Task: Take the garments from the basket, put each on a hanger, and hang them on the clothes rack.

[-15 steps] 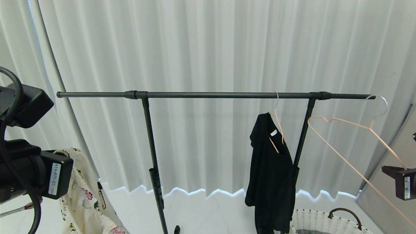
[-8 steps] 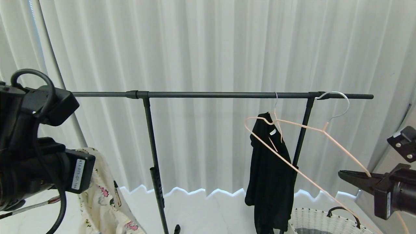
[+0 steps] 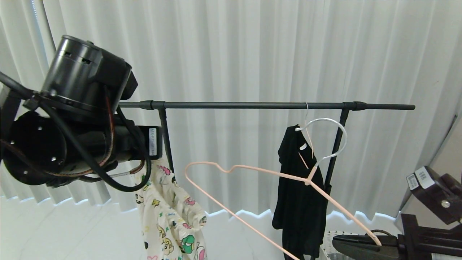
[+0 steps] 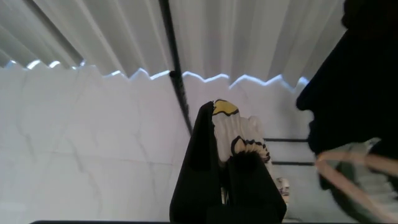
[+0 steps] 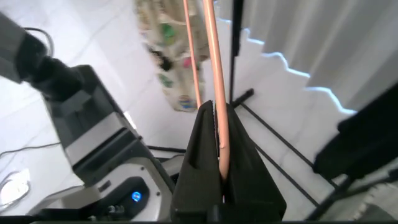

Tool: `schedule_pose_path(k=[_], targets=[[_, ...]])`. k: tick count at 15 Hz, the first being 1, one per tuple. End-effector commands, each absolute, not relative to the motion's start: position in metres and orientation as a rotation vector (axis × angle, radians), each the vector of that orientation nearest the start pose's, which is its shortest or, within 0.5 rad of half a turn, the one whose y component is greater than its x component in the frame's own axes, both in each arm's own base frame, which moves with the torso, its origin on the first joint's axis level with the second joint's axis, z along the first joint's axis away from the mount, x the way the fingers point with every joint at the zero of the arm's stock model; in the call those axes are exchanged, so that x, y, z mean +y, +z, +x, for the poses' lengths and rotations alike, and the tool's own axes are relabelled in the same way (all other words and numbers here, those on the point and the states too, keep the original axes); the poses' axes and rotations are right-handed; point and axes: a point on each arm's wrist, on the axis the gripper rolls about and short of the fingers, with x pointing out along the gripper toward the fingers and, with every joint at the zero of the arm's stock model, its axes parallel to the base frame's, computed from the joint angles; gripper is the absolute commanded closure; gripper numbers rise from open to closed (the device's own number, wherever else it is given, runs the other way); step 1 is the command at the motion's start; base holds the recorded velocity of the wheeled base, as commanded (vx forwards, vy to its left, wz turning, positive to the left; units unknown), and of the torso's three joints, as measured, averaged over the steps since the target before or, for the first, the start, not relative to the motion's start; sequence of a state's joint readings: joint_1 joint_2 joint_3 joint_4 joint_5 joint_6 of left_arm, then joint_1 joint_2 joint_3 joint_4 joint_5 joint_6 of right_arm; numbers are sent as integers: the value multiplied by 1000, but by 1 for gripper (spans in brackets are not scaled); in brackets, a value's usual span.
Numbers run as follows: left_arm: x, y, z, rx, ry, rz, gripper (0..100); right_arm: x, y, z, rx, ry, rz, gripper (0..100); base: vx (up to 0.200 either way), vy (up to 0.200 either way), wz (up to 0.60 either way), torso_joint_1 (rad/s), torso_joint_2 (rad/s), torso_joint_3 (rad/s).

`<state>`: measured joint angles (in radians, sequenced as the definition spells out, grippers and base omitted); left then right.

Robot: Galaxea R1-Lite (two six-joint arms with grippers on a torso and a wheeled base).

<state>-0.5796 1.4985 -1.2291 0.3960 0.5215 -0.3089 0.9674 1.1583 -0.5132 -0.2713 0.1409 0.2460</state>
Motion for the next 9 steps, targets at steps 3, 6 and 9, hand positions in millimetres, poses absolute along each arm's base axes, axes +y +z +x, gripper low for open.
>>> schedule_pose_path(k=[3,6,9], targets=[[-144,257,220,585,10,62,100,160,189,102,504,1057,58,100,0,0,0,0,0,0],[-142,244,236,579,168,105,100,162,190,103,502,1056,58,100,0,0,0,0,0,0],[-136,242,241,584,200,101,100,156,196,99,471,1060,74,100,0,0,0,0,0,0]])
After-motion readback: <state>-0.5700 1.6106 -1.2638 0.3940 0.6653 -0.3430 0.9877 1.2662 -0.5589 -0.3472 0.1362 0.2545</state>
